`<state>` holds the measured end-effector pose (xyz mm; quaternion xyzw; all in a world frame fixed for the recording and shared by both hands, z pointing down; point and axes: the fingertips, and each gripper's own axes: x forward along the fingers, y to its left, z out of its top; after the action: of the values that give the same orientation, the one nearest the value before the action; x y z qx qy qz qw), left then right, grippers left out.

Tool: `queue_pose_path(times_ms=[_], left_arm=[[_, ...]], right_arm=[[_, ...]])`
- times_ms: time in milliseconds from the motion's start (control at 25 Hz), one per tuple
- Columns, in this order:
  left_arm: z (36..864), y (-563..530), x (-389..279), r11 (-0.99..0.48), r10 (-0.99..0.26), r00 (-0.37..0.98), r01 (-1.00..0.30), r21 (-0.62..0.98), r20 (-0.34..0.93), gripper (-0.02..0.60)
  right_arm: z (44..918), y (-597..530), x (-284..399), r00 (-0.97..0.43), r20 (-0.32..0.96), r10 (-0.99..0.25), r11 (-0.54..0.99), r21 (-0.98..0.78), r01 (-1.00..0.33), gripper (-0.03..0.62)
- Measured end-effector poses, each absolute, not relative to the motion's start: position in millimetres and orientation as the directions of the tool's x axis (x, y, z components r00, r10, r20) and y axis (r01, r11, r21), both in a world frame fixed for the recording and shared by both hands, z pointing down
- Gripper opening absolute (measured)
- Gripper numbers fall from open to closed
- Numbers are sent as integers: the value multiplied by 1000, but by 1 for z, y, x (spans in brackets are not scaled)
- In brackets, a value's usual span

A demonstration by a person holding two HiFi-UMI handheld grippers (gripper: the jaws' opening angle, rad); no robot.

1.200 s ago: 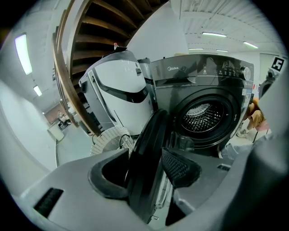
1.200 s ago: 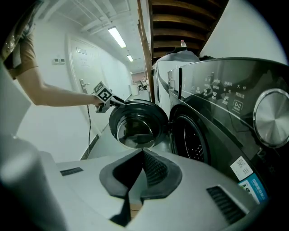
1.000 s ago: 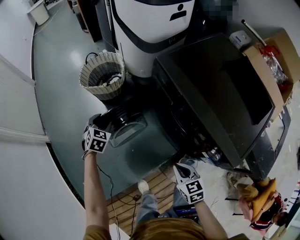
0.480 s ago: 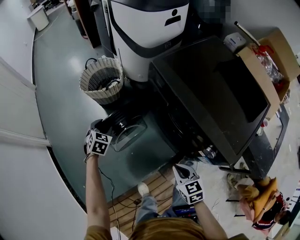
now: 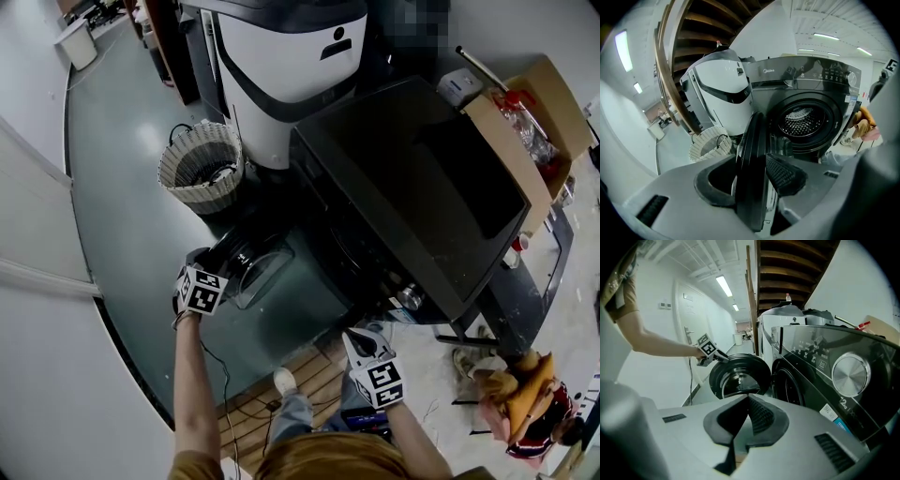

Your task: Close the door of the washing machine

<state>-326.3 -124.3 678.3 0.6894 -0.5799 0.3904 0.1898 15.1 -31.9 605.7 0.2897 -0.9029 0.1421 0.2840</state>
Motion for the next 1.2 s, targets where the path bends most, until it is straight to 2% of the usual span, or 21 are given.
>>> queue_pose_path(times_ms=[440,1200], left_arm=[[676,-110,-298,-235,-636,10,-955,-181,772,212],[677,-98,-259,-190,-603,-5,-970,-149,798,204]], right_arm=[[593,-22,33,-673,569,-473,780,-84,-620,11],[566,-24,82,-618,506,-602,686,-68,-725,11]])
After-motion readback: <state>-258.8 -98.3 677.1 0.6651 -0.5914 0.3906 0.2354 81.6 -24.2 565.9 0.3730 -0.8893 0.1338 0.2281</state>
